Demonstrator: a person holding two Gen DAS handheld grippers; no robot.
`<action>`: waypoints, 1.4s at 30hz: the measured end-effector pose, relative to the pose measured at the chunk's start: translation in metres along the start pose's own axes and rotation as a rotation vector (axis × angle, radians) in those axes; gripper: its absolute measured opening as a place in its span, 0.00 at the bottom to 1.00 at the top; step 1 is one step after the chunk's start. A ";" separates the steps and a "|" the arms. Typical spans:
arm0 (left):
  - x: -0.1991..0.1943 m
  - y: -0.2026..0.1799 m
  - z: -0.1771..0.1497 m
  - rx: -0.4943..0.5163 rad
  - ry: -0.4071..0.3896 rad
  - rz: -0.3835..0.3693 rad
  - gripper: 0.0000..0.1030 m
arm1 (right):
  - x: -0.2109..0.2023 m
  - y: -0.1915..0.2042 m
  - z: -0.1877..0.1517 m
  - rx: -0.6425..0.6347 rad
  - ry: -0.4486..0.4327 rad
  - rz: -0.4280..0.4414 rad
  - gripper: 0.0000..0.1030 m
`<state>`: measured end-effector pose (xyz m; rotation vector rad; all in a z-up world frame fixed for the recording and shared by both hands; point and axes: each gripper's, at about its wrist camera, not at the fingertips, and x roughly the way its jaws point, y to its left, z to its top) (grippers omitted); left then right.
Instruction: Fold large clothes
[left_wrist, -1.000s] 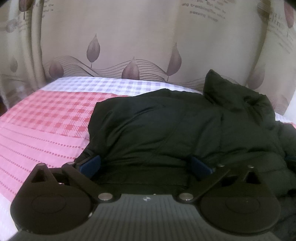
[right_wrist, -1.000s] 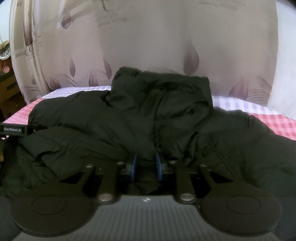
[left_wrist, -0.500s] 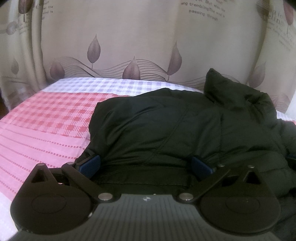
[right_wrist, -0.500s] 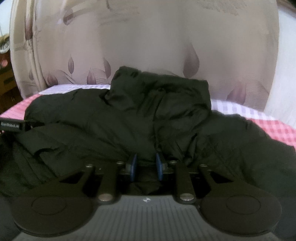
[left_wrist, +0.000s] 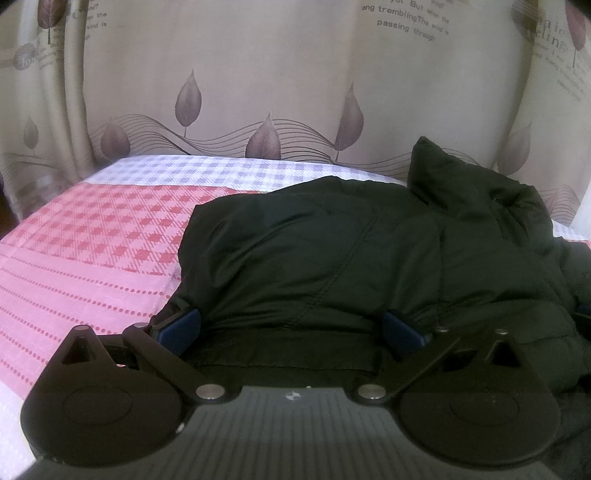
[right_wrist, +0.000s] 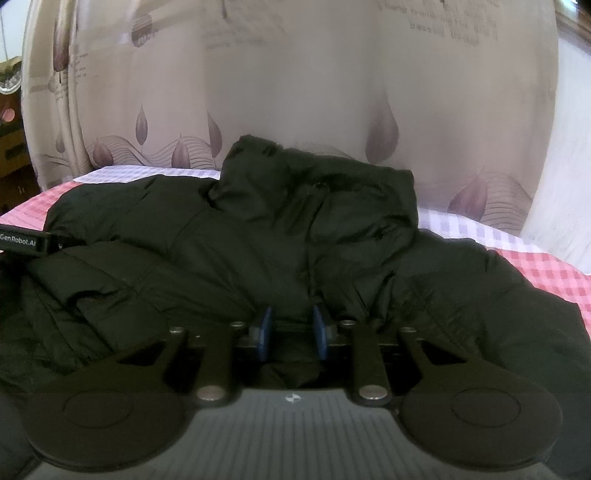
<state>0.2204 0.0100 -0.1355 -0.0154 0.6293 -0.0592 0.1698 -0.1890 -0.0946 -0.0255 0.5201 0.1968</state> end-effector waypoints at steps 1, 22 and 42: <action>0.000 0.000 0.000 0.000 0.000 0.001 1.00 | 0.000 0.000 0.001 -0.002 0.002 -0.001 0.23; 0.000 -0.001 0.000 0.002 0.000 0.019 1.00 | 0.000 0.015 0.000 -0.075 0.003 -0.064 0.27; 0.002 0.031 0.002 -0.229 0.013 0.107 1.00 | 0.002 0.016 -0.001 -0.084 -0.004 -0.083 0.35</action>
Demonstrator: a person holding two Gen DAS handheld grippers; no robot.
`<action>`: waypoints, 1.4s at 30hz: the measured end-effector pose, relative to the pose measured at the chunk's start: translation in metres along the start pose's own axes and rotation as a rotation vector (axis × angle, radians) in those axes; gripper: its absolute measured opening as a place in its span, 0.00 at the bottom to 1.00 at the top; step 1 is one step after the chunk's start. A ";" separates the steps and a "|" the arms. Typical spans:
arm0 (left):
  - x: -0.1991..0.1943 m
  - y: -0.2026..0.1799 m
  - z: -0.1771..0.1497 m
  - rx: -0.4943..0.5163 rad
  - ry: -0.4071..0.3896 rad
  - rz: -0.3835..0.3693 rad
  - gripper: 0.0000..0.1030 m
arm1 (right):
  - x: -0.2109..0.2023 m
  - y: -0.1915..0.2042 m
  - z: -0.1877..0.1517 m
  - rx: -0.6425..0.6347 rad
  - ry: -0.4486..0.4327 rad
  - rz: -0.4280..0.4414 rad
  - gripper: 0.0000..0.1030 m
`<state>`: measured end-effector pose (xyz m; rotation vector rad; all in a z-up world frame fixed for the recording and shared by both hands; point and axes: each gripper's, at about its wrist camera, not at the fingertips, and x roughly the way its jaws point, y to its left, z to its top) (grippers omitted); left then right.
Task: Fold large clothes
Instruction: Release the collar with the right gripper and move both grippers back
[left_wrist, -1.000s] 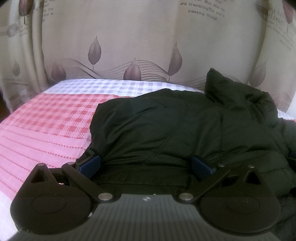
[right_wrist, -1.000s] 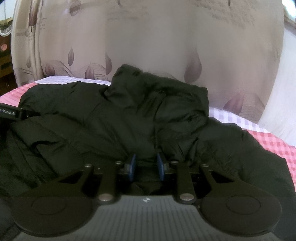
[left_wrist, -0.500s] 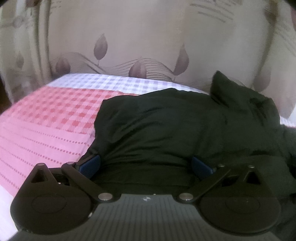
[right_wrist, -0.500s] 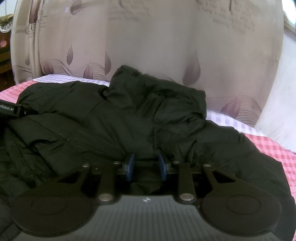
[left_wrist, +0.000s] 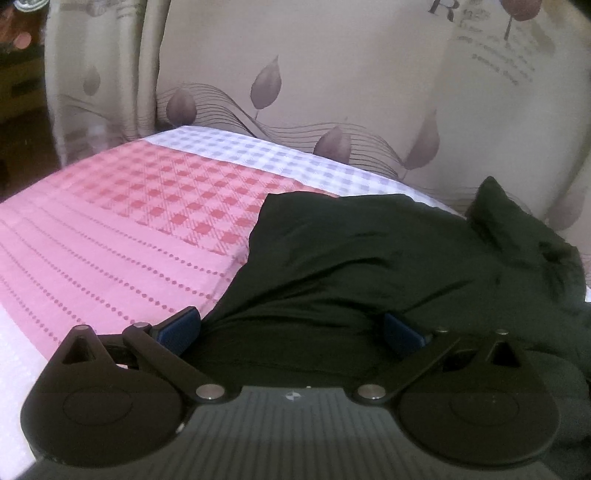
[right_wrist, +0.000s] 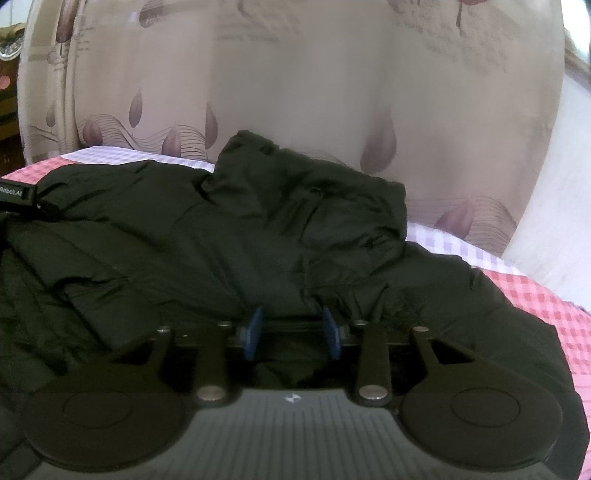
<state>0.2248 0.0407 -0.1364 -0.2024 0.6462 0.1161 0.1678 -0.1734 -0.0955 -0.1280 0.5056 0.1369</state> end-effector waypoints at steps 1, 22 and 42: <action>0.000 0.000 0.001 0.001 0.000 -0.008 1.00 | 0.001 -0.003 0.001 0.015 0.006 0.014 0.35; -0.215 0.079 -0.086 0.240 -0.065 -0.299 1.00 | -0.310 -0.141 -0.182 0.397 -0.074 -0.063 0.98; -0.247 0.179 -0.141 0.087 0.116 -0.435 0.94 | -0.339 -0.120 -0.264 0.560 -0.004 0.062 0.36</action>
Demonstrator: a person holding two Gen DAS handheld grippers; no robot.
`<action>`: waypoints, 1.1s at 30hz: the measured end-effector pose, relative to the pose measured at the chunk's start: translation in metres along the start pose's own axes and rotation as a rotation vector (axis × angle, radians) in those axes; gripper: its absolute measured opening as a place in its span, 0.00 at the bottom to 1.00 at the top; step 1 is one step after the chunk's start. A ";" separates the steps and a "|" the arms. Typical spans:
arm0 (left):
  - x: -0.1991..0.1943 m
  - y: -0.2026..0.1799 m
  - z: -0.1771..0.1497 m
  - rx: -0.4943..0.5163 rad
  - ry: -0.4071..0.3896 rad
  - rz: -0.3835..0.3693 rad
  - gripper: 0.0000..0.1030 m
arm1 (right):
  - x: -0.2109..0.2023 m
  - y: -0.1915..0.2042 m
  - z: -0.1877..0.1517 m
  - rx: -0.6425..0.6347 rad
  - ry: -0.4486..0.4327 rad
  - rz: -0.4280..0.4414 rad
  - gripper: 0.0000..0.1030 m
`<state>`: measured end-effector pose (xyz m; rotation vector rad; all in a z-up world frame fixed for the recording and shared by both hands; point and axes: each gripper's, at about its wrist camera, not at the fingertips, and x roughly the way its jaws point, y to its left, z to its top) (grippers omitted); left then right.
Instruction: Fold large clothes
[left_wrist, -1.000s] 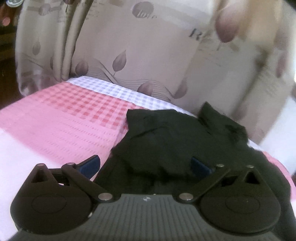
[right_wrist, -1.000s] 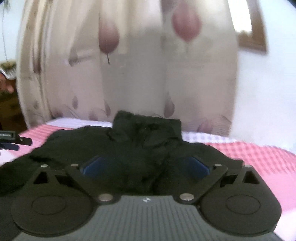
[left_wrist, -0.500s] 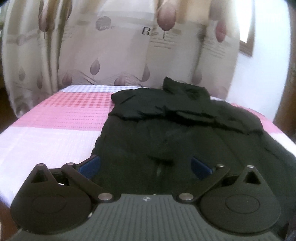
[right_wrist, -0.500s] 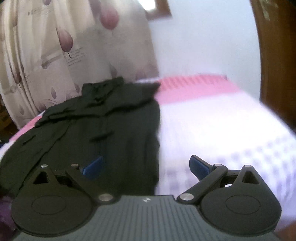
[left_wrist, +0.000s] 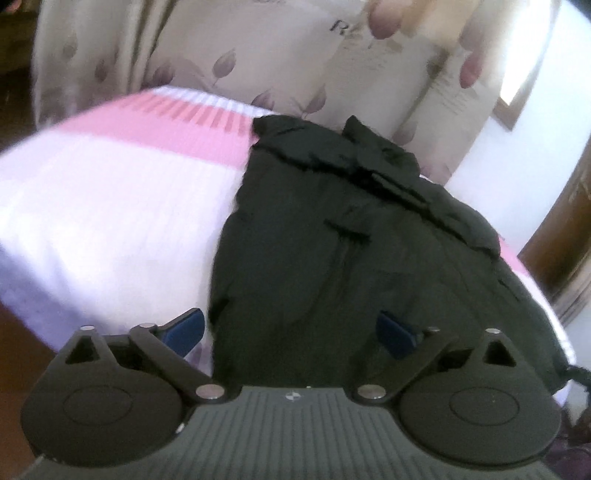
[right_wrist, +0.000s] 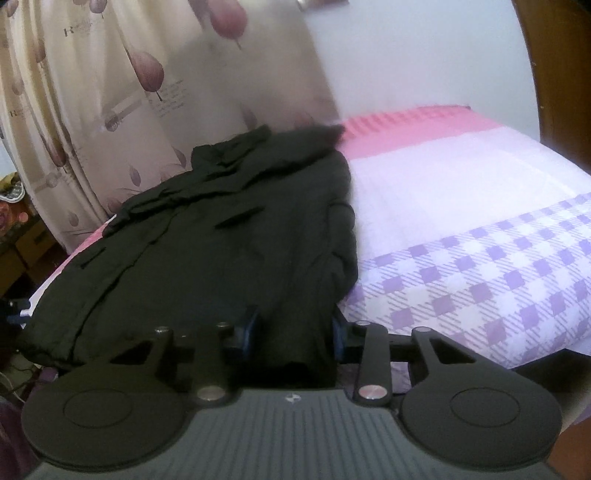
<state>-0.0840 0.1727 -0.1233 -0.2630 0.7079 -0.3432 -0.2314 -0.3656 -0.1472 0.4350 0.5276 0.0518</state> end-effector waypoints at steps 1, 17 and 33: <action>-0.001 0.005 -0.003 -0.018 0.003 -0.009 0.94 | 0.000 -0.003 -0.001 0.018 0.000 0.009 0.37; 0.010 0.026 -0.021 -0.066 0.111 -0.088 0.27 | 0.004 0.003 -0.006 0.029 0.015 0.048 0.34; -0.006 0.017 -0.014 -0.037 0.085 -0.178 0.42 | 0.004 -0.013 -0.003 0.168 0.046 0.133 0.27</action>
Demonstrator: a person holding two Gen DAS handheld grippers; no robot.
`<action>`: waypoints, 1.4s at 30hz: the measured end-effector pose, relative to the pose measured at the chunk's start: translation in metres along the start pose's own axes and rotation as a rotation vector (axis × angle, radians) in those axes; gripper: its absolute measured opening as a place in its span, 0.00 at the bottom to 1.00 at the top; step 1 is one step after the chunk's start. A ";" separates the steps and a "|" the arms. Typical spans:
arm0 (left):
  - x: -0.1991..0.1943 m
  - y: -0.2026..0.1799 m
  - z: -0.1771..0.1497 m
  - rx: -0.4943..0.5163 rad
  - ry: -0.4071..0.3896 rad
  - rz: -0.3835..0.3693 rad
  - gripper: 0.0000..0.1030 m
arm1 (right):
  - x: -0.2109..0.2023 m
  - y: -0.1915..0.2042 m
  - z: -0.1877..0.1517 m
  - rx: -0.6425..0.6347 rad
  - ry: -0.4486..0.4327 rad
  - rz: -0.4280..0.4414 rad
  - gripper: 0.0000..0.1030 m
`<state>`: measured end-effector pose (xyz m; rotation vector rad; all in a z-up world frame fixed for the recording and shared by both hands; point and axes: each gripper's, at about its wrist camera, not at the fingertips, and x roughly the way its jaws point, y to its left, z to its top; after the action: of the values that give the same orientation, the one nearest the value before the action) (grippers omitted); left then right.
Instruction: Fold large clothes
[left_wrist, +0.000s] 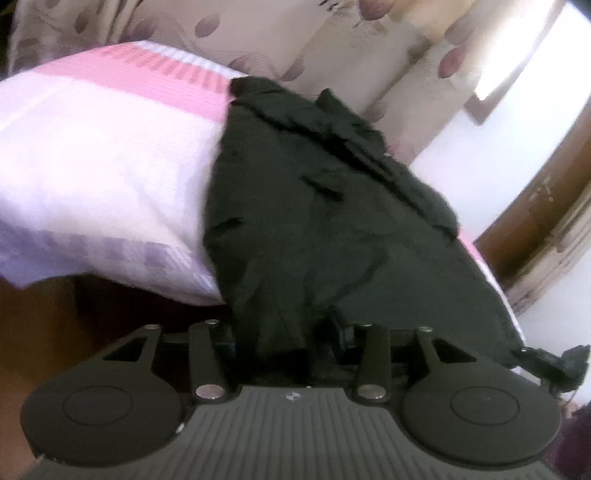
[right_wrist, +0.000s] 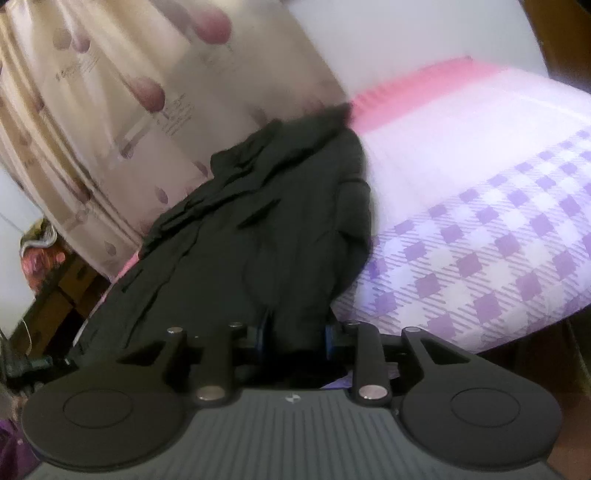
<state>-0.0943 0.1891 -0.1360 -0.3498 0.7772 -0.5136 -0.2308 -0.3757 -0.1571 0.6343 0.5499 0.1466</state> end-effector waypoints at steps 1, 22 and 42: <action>-0.006 -0.006 0.003 0.020 -0.023 0.002 0.39 | 0.000 0.003 0.002 -0.009 0.000 -0.002 0.25; 0.013 -0.014 0.007 0.057 -0.018 0.052 0.42 | 0.007 -0.002 0.004 0.087 0.011 0.069 0.38; -0.038 -0.045 0.034 0.062 -0.208 -0.006 0.12 | -0.023 0.024 0.027 0.159 -0.093 0.257 0.18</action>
<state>-0.1061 0.1767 -0.0704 -0.3419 0.5576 -0.4969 -0.2352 -0.3776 -0.1148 0.8616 0.3906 0.3159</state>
